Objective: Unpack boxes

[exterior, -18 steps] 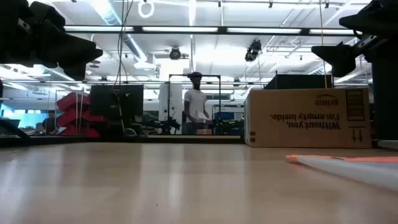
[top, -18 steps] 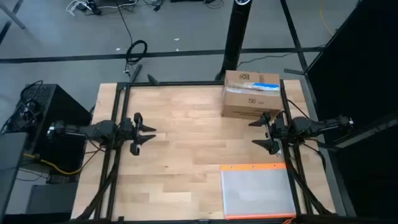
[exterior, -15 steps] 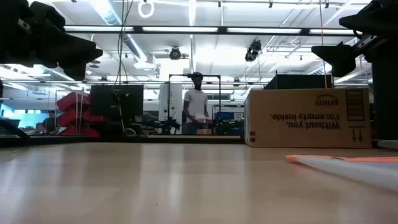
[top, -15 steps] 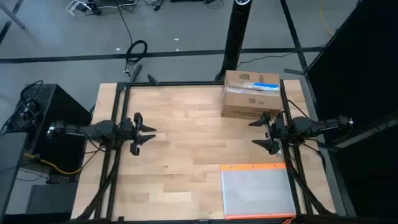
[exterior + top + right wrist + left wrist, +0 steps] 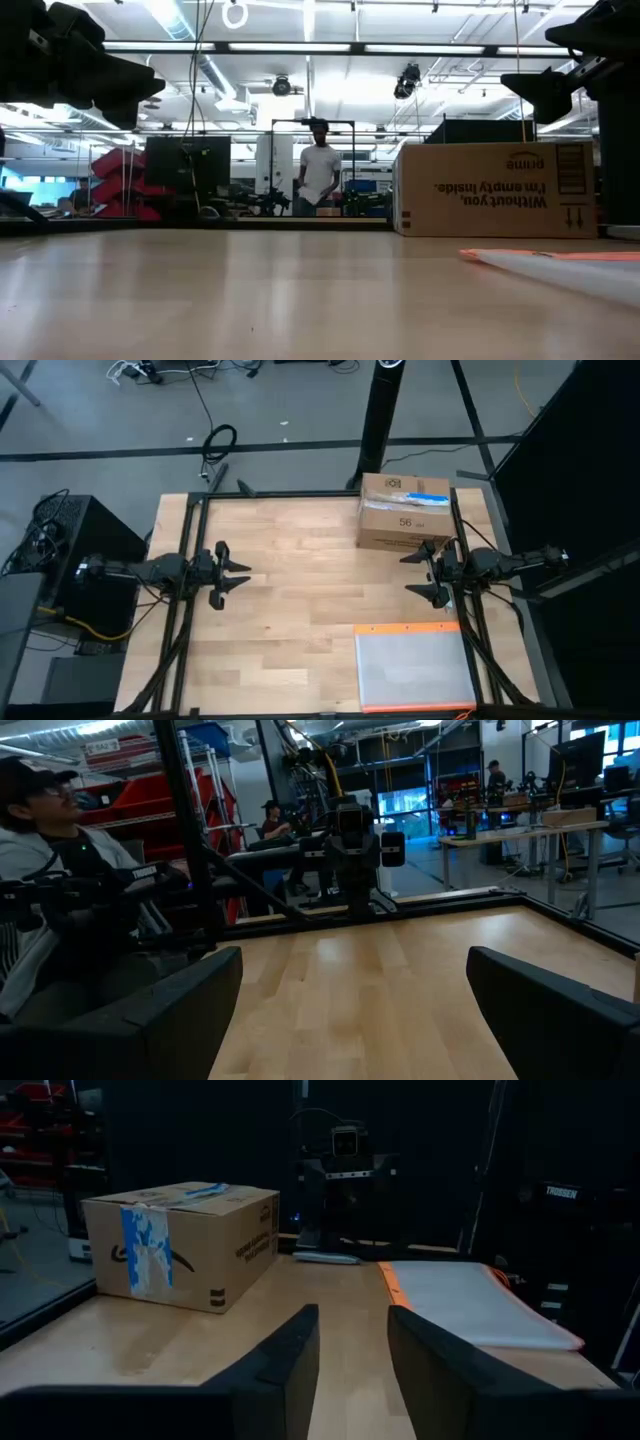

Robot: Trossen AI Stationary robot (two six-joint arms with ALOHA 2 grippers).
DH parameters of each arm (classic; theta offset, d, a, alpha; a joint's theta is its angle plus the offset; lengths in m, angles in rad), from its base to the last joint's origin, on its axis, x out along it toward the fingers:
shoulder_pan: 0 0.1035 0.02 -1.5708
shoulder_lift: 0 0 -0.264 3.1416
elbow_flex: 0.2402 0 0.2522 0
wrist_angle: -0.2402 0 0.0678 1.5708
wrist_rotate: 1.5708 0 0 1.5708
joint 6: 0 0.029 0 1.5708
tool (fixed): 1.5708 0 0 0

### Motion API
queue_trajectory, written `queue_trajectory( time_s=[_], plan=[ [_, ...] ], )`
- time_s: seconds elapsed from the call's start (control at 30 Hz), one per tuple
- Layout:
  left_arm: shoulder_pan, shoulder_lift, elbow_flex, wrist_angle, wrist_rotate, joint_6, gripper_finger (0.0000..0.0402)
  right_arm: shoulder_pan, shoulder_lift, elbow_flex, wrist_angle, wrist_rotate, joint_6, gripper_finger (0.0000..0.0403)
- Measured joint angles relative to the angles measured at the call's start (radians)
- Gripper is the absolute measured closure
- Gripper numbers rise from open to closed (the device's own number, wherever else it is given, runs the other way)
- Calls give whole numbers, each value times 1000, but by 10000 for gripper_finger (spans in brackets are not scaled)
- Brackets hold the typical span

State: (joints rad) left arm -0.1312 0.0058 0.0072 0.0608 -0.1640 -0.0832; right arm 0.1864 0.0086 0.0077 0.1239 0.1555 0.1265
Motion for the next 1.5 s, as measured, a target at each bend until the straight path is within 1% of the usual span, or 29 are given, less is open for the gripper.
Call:
queue_trajectory(
  time_s=[0.63,1.5],
  plan=[
    [0,0,0,0,0,0,285,0,0,0,0,0,0,34],
    [0,0,0,0,0,0,290,0,0,0,0,0,0,34]
  ],
)
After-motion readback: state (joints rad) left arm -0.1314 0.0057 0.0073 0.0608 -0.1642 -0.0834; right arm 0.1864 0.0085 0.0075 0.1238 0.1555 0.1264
